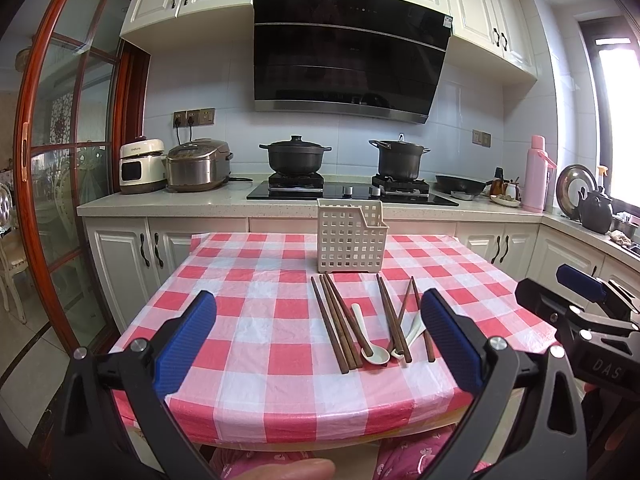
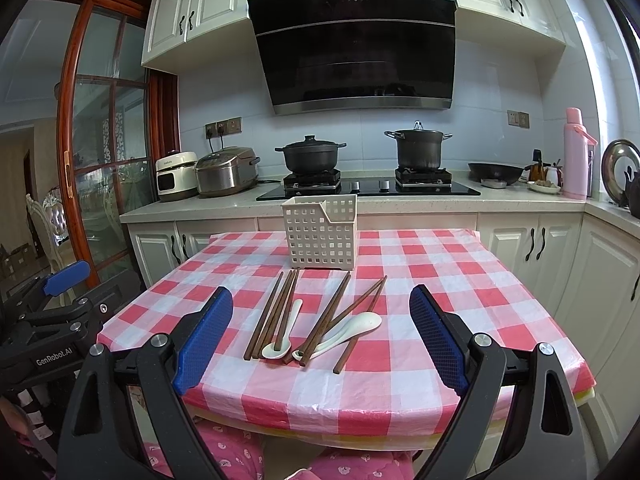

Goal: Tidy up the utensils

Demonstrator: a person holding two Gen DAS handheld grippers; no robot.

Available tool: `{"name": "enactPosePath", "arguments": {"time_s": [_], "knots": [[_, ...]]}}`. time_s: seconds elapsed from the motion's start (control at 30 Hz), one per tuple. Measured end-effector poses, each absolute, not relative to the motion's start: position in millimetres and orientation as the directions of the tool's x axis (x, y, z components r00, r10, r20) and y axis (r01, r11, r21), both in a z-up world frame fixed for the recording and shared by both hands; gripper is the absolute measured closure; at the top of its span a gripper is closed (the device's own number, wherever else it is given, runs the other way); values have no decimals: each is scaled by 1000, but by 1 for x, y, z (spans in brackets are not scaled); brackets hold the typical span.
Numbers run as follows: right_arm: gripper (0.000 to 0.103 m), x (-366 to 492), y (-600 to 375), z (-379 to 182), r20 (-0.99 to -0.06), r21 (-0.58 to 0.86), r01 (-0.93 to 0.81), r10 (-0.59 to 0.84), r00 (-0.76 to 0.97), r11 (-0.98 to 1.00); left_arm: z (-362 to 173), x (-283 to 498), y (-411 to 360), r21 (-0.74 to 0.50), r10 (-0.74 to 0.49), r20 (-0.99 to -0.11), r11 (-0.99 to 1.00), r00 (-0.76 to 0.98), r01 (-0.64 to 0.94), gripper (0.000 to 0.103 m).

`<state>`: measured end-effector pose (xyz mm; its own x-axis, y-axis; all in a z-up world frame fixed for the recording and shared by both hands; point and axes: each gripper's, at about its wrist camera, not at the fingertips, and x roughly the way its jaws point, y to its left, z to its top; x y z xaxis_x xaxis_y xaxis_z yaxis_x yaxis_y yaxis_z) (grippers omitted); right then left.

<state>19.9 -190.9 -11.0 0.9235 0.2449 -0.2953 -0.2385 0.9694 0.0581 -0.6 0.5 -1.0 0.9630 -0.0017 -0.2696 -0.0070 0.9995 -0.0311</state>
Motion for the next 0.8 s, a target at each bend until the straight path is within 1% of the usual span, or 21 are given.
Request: {"name": "enactPosePath", "arguments": {"time_s": [0.8], "knots": [[18,20,-191,-10,-296,59,-239,245,923,969,0,0,1,-31,-1,-272,999,962,-8,5]]}}
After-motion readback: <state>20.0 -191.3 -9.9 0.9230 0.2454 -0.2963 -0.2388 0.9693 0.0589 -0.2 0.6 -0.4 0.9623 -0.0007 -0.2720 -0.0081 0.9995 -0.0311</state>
